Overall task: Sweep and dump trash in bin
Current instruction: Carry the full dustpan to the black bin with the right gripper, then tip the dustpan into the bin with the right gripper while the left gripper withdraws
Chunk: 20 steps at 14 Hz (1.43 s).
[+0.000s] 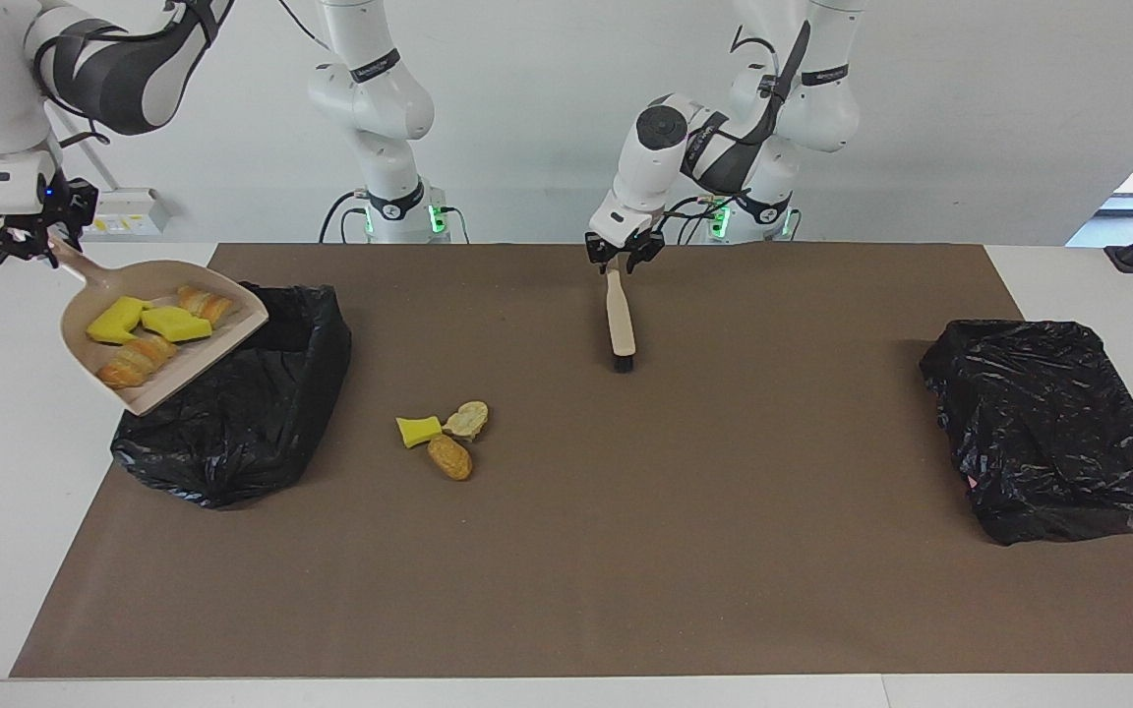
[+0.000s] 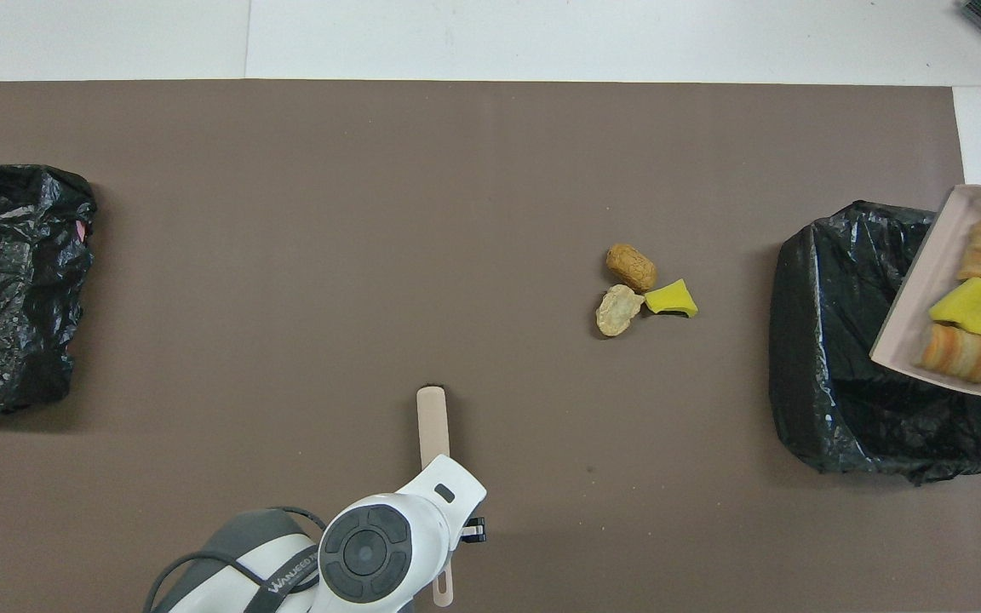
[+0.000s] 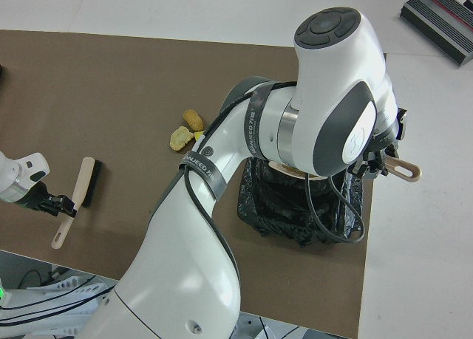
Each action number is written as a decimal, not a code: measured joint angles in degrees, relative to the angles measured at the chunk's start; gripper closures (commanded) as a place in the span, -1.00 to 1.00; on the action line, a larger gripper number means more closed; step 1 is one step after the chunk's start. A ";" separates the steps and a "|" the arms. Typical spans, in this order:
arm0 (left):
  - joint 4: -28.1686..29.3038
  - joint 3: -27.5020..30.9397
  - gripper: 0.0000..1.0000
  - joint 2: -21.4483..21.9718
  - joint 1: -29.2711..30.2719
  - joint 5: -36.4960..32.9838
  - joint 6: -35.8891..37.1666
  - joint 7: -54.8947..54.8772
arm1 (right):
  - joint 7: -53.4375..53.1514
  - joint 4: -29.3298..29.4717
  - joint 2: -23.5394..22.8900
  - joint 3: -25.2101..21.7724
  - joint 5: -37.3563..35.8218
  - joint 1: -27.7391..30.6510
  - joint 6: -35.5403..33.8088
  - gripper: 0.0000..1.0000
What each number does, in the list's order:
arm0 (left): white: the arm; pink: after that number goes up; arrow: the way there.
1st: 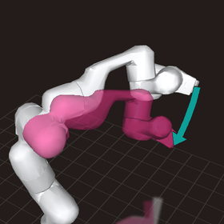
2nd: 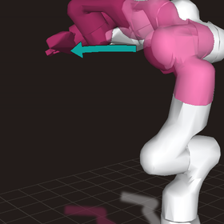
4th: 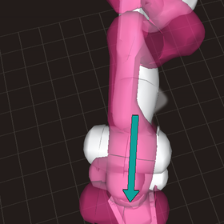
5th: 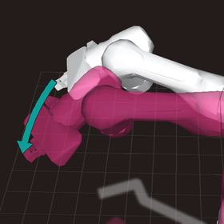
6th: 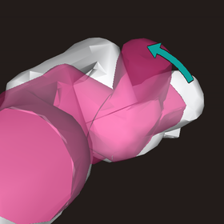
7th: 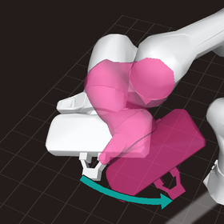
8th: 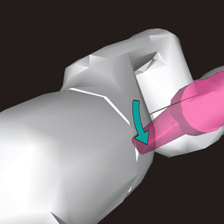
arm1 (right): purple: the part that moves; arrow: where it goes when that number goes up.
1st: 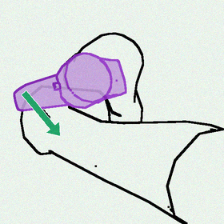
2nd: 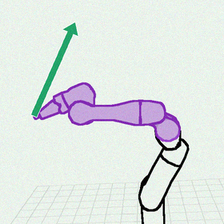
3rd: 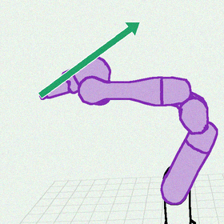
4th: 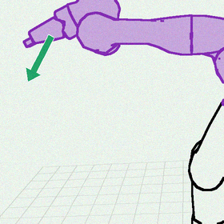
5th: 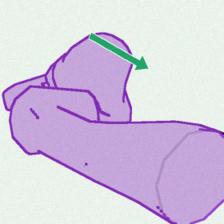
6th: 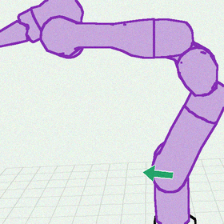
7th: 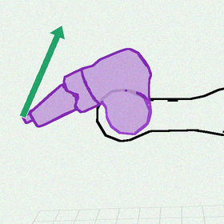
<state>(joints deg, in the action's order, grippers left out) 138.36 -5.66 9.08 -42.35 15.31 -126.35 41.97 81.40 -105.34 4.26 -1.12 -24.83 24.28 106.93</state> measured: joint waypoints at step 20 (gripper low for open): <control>-36.17 0.90 -1.00 -7.89 36.88 -11.31 29.37 -40.16 | 0.00 -0.53 -6.32 1.32 -23.73 -2.64 8.75 1.00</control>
<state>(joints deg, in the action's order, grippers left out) 102.19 -4.76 1.19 -5.47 4.00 -96.98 1.81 81.40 -105.87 -2.06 0.21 -48.55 21.64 115.68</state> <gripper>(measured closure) 0.000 0.687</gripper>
